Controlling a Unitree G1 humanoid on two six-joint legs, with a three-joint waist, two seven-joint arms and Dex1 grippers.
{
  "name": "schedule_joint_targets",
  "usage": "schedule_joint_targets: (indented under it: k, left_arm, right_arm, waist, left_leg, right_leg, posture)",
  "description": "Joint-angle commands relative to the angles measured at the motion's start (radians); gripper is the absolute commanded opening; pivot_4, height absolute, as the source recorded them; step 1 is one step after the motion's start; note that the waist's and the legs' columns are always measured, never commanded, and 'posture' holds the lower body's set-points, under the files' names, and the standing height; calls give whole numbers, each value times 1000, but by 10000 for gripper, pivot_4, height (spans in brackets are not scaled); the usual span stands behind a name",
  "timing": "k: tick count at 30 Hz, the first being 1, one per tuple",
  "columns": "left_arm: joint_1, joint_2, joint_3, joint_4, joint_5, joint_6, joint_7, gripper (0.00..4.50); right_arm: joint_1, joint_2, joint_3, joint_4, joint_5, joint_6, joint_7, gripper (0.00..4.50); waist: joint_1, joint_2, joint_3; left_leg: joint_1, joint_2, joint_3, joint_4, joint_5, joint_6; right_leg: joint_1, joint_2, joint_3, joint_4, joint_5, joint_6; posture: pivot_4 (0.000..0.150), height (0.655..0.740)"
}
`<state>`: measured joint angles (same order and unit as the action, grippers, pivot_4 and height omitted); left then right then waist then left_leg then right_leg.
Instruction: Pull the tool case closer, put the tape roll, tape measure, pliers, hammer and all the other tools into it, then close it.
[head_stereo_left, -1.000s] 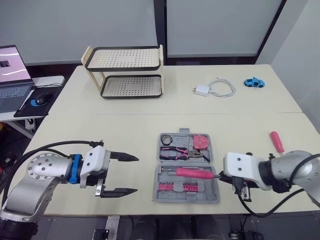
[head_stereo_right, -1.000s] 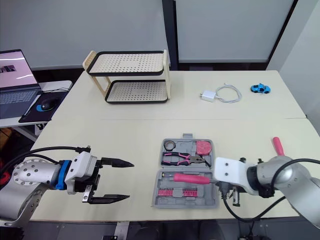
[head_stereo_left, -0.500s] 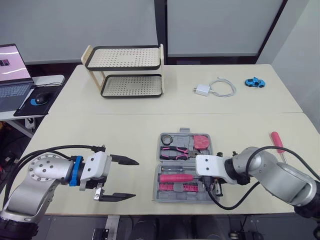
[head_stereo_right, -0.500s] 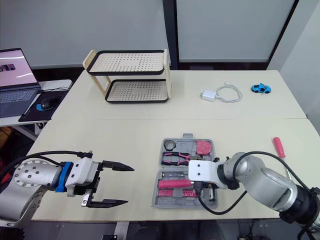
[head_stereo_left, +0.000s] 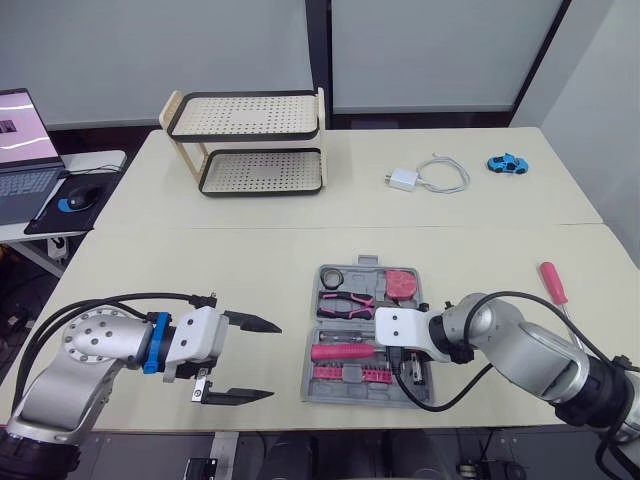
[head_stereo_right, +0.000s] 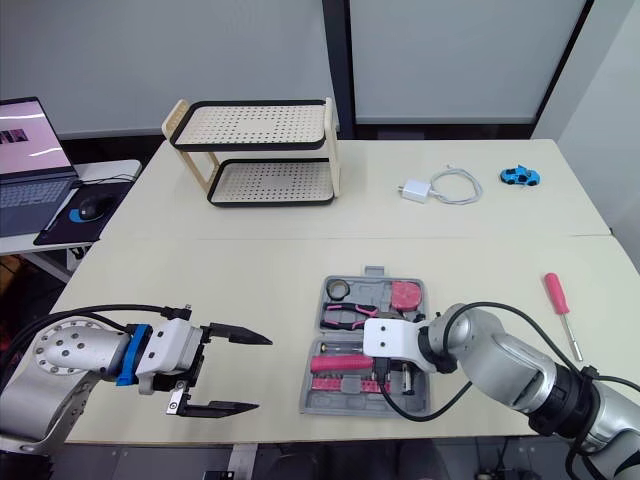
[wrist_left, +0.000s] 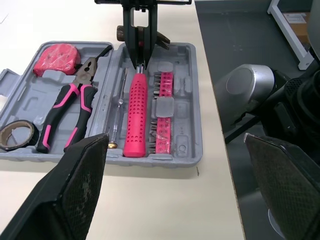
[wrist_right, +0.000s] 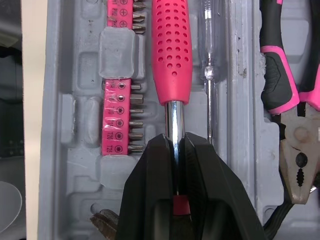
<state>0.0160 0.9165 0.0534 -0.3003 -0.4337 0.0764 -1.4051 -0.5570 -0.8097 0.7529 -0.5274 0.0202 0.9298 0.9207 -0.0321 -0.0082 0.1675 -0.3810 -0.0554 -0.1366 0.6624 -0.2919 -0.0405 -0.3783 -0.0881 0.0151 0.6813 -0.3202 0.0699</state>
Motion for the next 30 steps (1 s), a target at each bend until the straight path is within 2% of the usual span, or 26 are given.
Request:
schedule_joint_targets:
  k: [1, 7, 19, 25, 30]
  left_arm:
    - [-10, 0, -1, -16, -5, 0, 11, 45000]
    - [-10, 1, -5, -26, -7, 5, 17, 45000]
    - [-18, -3, -17, -30, -6, 9, 27, 45000]
    - [-22, -7, -27, -33, -4, 13, 33, 45000]
    - [-25, -7, -33, -33, -5, 14, 40, 45000]
  right_arm:
    - [4, -3, -12, -14, -20, -29, 9, 903]
    - [48, -3, -37, -34, -3, 0, 5, 903]
    - [100, 4, -39, -7, -38, -66, -13, 902]
    - [87, -16, -87, -24, -31, -116, 31, 19737]
    - [67, -9, -197, -93, 55, -83, 82, 19737]
  waist:
    - [0, 0, 0]
    - [0, 0, 0]
    - [0, 0, 0]
    - [0, 0, 0]
    - [0, 0, 0]
  left_leg:
    - [0, 0, 0, 0, 0, 0]
    - [0, 0, 0, 0, 0, 0]
    - [0, 0, 0, 0, 0, 0]
    - [0, 0, 0, 0, 0, 0]
    - [0, 0, 0, 0, 0, 0]
  right_leg:
    - [0, 0, 0, 0, 0, 0]
    - [0, 0, 0, 0, 0, 0]
    - [0, 0, 0, 0, 0, 0]
    - [0, 0, 0, 0, 0, 0]
    - [0, 0, 0, 0, 0, 0]
  posture:
    - [1500, 7318]
    - [1500, 7318]
    - [1500, 7318]
    - [1500, 7318]
    - [1500, 7318]
